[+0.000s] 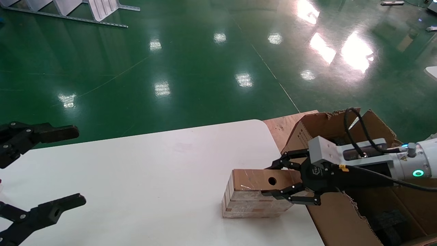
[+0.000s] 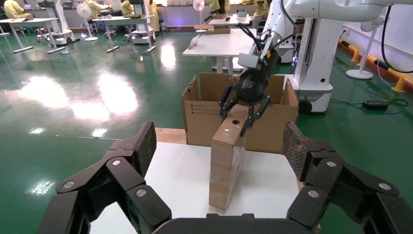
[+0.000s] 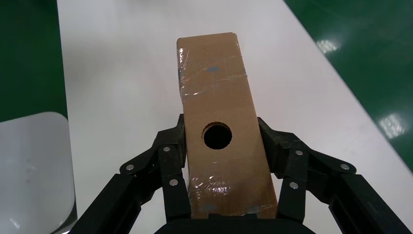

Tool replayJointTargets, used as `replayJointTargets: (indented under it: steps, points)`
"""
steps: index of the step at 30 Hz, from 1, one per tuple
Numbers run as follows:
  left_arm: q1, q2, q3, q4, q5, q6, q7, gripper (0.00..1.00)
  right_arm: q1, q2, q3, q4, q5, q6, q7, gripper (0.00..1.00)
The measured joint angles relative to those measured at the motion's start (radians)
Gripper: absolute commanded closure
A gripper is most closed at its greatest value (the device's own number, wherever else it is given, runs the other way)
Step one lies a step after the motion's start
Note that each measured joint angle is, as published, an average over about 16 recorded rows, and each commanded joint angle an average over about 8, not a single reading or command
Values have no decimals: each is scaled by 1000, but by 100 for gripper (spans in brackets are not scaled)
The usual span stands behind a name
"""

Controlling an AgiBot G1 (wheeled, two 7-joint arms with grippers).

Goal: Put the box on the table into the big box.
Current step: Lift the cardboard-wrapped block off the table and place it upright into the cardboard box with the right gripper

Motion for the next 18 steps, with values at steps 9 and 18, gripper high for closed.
replayJointTargets:
  steps: [9, 18]
  points:
    - [0, 0, 0, 0, 0, 0, 0, 6, 95, 89, 57, 22, 102, 21, 95, 100]
    - [0, 0, 0, 0, 0, 0, 0, 100, 163, 227, 115, -28, 151, 61, 159, 100]
